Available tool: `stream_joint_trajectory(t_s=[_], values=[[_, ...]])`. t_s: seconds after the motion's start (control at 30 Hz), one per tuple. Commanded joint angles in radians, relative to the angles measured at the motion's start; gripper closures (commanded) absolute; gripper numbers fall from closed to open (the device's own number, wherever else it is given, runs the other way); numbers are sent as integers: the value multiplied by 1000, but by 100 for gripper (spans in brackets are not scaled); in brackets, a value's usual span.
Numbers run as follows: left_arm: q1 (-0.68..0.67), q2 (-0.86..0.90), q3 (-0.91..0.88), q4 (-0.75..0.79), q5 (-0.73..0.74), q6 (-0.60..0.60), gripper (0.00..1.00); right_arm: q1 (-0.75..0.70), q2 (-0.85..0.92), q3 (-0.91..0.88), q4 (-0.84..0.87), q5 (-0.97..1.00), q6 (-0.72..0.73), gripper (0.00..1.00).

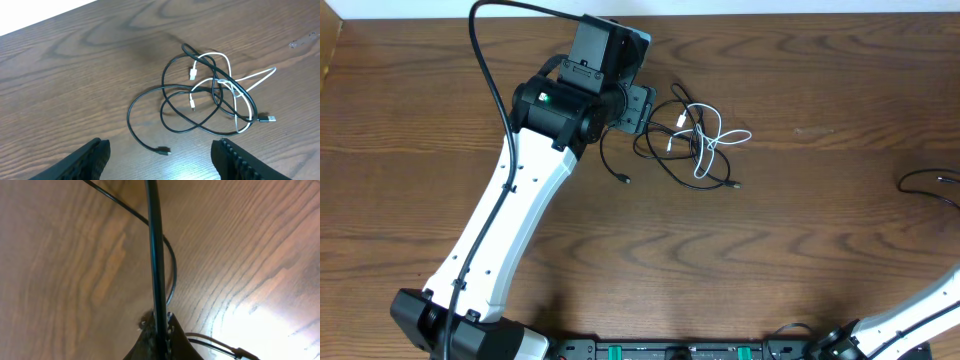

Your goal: Untangle cables

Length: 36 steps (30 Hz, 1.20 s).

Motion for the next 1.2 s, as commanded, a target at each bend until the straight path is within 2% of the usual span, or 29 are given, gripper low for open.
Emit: stream_joint_trajectory(t_s=[0.0, 0.07, 0.1, 0.17, 0.33, 0.47, 0.67, 0.87, 1.17], values=[[0, 10, -9, -5, 6, -1, 30, 10, 85, -9, -24, 31, -15, 98], [0, 10, -9, -5, 6, -1, 30, 11, 105, -9, -29, 31, -15, 99], [0, 10, -9, -5, 6, 0, 30, 11, 108, -9, -29, 30, -25, 71], [0, 10, -9, -5, 6, -1, 30, 12, 108, -9, -22, 25, -48, 1], [0, 10, -9, -5, 6, 0, 30, 13, 106, -8, -5, -80, -75, 1], [0, 10, -9, -5, 5, 15, 30, 13, 78, 13, 10, -87, -75, 1], [0, 17, -9, -5, 6, 15, 30, 19, -55, 24, 60, -119, -43, 1], [0, 17, -9, -4, 6, 15, 30, 55, -222, 24, 92, 51, -2, 1], [0, 17, -9, -5, 5, 23, 30, 167, -260, 24, 56, 132, 23, 1]])
